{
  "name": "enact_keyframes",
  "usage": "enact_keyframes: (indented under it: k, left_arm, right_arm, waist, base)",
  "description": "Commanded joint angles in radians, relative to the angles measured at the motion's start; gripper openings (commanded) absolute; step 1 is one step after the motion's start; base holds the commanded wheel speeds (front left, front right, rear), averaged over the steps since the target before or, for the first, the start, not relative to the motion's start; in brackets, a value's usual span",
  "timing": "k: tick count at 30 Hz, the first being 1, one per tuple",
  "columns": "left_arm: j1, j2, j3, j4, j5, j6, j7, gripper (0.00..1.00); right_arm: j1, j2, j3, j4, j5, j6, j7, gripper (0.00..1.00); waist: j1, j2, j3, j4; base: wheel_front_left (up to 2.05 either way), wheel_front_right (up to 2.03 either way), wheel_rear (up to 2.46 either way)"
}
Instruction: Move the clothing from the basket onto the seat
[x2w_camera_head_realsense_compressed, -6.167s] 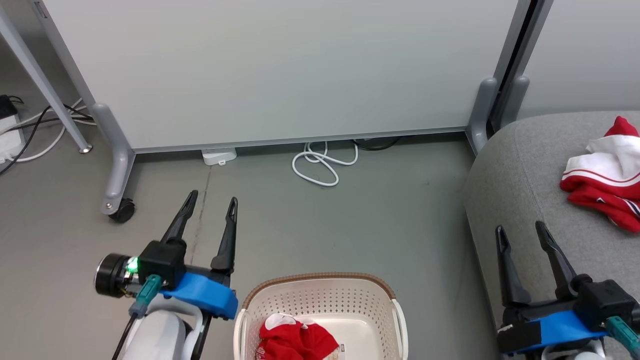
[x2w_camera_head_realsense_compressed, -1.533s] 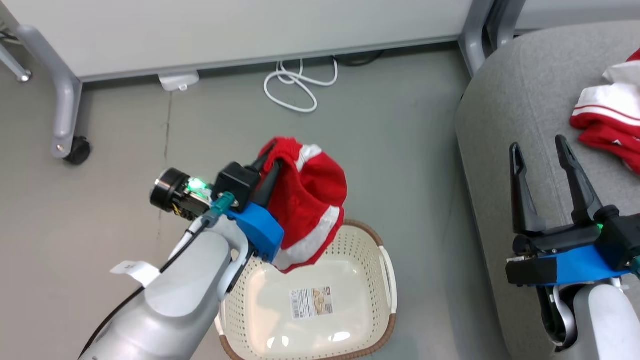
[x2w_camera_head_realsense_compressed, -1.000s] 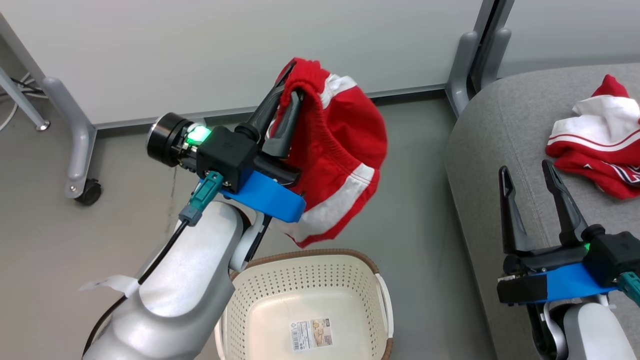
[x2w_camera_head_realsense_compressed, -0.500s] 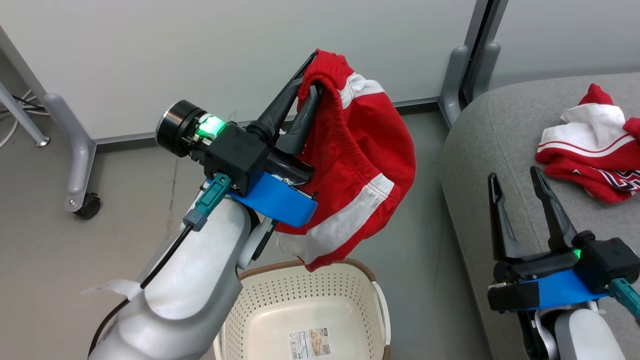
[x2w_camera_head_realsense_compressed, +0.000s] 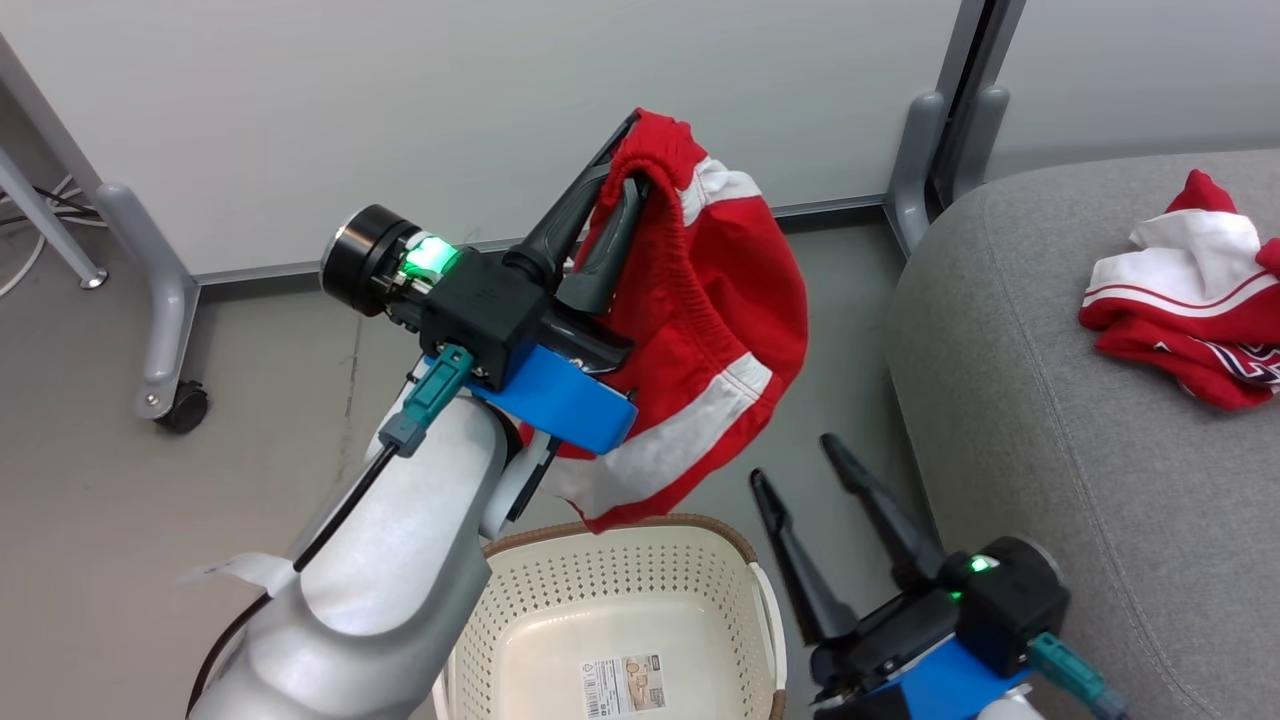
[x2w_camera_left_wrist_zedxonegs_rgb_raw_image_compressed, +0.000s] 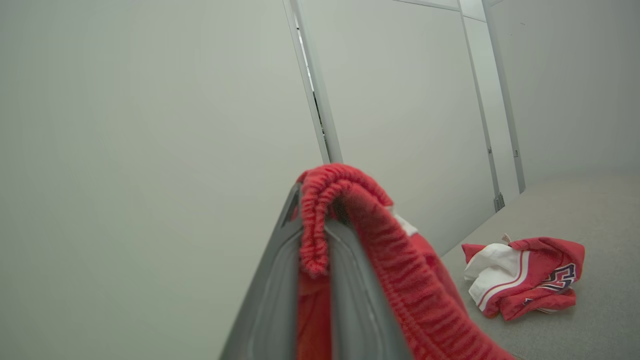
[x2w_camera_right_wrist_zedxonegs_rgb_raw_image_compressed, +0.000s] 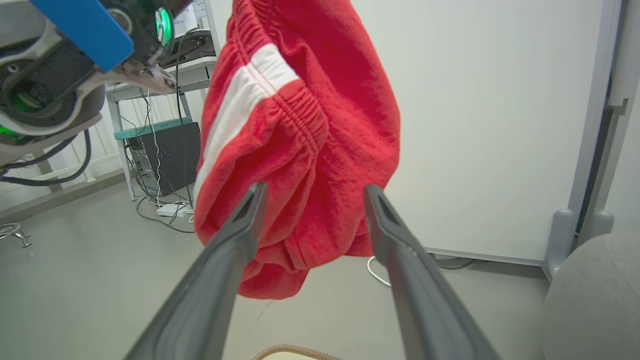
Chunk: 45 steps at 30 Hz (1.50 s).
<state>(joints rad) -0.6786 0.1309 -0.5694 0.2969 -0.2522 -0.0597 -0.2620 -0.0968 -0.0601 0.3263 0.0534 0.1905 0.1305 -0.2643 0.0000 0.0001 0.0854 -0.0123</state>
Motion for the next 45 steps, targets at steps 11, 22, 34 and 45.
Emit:
enact_keyframes:
  k: [11, 22, 34, 45]
  left_arm:
    - [-0.016, -0.033, -0.015, 0.000, 0.025, -0.018, -0.005, 0.00]
    - [-0.022, -0.054, -0.018, 0.006, 0.033, -0.027, -0.005, 0.00]
    - [-0.018, -0.070, -0.036, -0.018, 0.040, -0.030, -0.004, 0.00]
    - [-0.024, -0.078, -0.043, -0.024, 0.028, -0.025, -0.004, 0.00]
  right_arm:
    - [-0.081, 0.009, 0.122, 0.061, 0.087, 0.000, 0.000, 1.00]
    - [-0.158, 0.010, 0.155, 0.067, 0.132, 0.000, 0.000, 1.00]
    - [-0.232, 0.010, 0.132, 0.093, 0.168, 0.000, 0.000, 1.00]
    - [-0.278, 0.010, 0.142, 0.147, 0.216, 0.000, 0.000, 0.00]
  waist:
    - [0.0000, -0.0001, 0.013, 0.030]
    - [0.0000, -0.0001, 0.020, 0.051]
    - [0.0000, -0.0001, 0.031, 0.065]
    - [0.0000, -0.0001, 0.039, 0.082]
  base:
    - [0.00, 0.00, 0.00]
    - [0.00, 0.00, 0.00]
    - [0.00, 0.00, 0.00]
    - [0.00, 0.00, 0.00]
